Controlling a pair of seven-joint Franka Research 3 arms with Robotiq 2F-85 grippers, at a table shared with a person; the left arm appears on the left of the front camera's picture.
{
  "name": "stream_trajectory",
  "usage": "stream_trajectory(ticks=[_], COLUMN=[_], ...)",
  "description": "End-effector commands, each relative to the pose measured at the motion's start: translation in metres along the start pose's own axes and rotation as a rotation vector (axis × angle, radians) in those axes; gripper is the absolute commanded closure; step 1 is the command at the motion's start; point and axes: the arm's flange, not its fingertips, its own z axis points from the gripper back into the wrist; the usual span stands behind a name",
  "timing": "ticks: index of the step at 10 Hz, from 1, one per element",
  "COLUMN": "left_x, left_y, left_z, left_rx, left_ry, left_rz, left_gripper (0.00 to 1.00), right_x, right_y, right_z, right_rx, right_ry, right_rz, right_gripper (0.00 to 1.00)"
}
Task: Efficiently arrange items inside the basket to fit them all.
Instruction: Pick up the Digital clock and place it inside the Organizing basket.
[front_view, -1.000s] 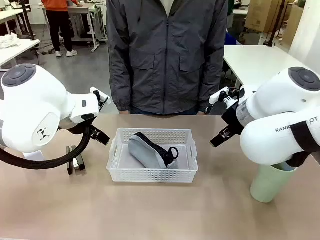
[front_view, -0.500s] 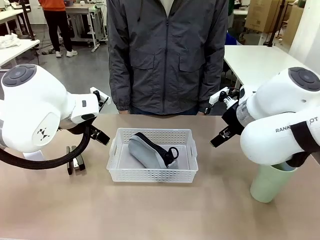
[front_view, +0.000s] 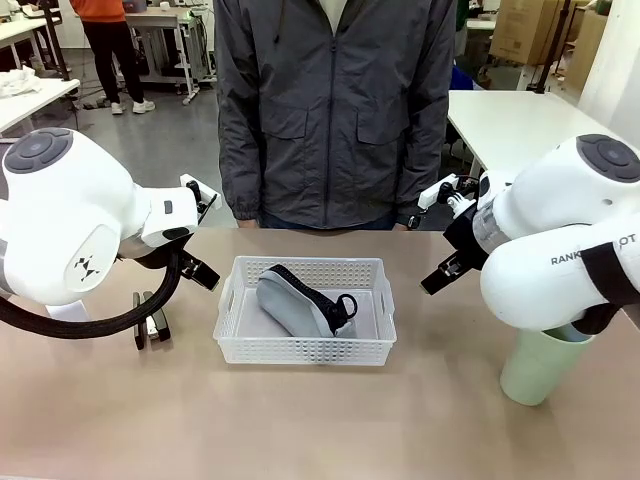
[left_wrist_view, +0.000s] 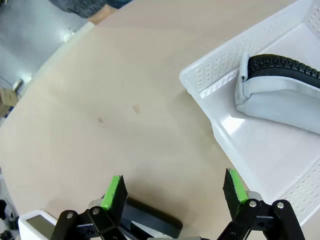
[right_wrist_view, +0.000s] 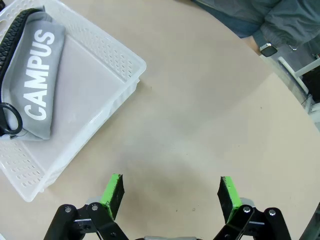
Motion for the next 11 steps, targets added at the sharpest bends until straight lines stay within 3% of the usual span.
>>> stream_trajectory(ticks=[1,11], left_x=[0.0001,0.0], left_y=[-0.0001,0.0], left_z=[0.0001,0.0], left_rx=[0.0,0.0], left_ry=[0.0,0.0], left_rz=[-0.001,0.0], left_gripper=[0.0,0.0], right_x=[0.0,0.0], right_y=[-0.0001,0.0], right_z=[0.0001,0.0], right_rx=[0.0,0.0], right_ry=[0.0,0.0], right_rz=[-0.001,0.0], right_gripper=[0.0,0.0])
